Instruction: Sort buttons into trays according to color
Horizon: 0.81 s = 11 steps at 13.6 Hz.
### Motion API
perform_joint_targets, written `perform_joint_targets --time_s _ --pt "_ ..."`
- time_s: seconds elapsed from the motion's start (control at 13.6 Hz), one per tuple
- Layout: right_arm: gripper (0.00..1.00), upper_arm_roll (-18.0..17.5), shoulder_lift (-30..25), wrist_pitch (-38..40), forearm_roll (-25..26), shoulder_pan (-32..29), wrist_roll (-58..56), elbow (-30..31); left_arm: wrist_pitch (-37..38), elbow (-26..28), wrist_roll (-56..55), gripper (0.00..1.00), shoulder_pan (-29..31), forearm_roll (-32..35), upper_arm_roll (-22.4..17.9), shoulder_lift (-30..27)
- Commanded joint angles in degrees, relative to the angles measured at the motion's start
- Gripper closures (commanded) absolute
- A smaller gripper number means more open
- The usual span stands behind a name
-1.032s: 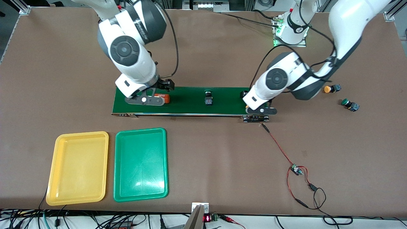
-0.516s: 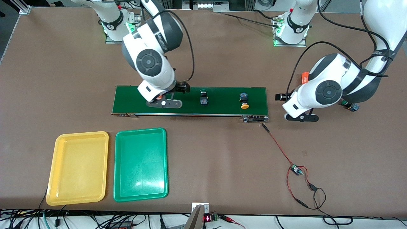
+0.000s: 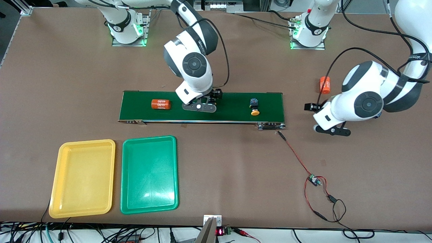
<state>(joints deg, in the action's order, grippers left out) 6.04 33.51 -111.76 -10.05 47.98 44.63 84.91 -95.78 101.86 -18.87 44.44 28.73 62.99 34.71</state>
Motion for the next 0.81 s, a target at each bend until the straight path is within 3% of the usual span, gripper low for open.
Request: perform_joint_targets --time_s 0.0,0.15,0.37,0.59,0.74 --pt "0.00 0.6 1.8 -1.5 -0.3 0.0 -0.2 -0.5 0.4 -1.8 9.3 0.00 -2.7 0.1 -5.8 -3.2" --pt "0.00 0.6 3.5 -1.8 -0.4 -0.3 -1.4 -0.5 0.6 -2.8 10.7 0.00 -3.0 -0.1 -6.9 -1.7" --pt "0.00 0.6 4.6 -3.9 -0.6 -0.3 -1.6 -0.5 0.5 -1.9 17.2 0.00 -6.2 -3.2 -14.3 -4.5" --pt "0.00 0.6 6.2 -4.6 -0.3 -0.1 -1.8 -0.5 -0.3 1.4 19.7 0.00 -15.9 -13.1 -28.4 -10.7" --pt "0.05 0.6 6.8 -4.7 -0.2 -0.1 -1.8 -0.5 -3.9 7.1 21.1 0.00 -16.8 -13.7 -31.1 -14.2"
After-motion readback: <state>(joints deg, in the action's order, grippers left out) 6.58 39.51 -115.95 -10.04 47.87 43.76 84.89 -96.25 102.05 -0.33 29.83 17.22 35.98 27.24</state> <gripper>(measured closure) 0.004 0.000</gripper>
